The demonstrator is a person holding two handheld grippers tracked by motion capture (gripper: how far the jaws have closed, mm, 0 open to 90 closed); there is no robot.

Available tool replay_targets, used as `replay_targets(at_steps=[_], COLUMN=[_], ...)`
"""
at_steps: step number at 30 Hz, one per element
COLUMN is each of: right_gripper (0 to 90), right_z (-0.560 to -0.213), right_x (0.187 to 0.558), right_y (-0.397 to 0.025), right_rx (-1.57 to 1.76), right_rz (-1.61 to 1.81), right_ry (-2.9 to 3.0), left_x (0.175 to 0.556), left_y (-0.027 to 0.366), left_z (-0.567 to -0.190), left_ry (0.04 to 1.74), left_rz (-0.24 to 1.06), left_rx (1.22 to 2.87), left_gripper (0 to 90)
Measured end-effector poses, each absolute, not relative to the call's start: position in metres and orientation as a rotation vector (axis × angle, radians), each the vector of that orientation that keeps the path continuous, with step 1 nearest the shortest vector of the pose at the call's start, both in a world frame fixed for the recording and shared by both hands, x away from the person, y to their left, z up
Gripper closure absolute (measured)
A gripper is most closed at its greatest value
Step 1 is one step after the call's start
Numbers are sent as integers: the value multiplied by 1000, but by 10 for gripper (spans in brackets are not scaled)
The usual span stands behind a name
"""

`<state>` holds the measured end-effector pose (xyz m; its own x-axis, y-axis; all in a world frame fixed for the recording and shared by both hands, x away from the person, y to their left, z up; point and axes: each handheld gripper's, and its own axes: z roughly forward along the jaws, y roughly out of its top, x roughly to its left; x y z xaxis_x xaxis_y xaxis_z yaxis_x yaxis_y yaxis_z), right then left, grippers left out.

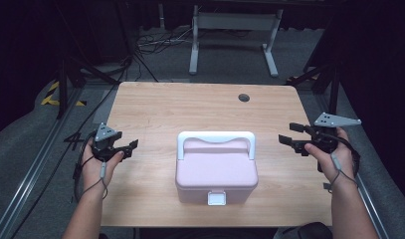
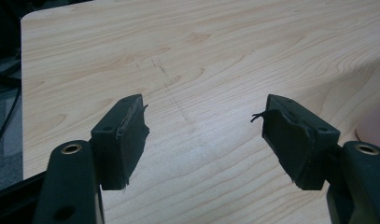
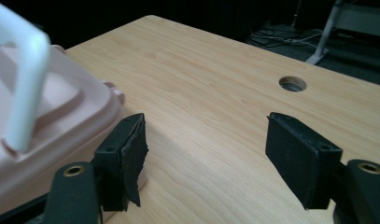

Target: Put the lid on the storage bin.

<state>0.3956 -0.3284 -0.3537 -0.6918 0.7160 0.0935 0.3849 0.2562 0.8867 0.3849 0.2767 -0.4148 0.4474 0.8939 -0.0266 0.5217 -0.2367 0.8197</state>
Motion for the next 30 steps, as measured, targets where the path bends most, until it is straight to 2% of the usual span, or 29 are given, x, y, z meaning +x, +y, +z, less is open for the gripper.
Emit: replay_targets(at_steps=[14,30], right_gripper=[163,164], right_z=[-414,-455], right_x=[428,443], right_y=[-345,-347], right_rx=[1214,1245], right_rz=[1241,1207], right_ry=[2237,2165], left_x=[387,390], left_y=[278,277], left_z=[-418,-422], left_ry=[1196,1193], left_rz=[577,578], left_rx=[1918,1931], left_gripper=[303,305])
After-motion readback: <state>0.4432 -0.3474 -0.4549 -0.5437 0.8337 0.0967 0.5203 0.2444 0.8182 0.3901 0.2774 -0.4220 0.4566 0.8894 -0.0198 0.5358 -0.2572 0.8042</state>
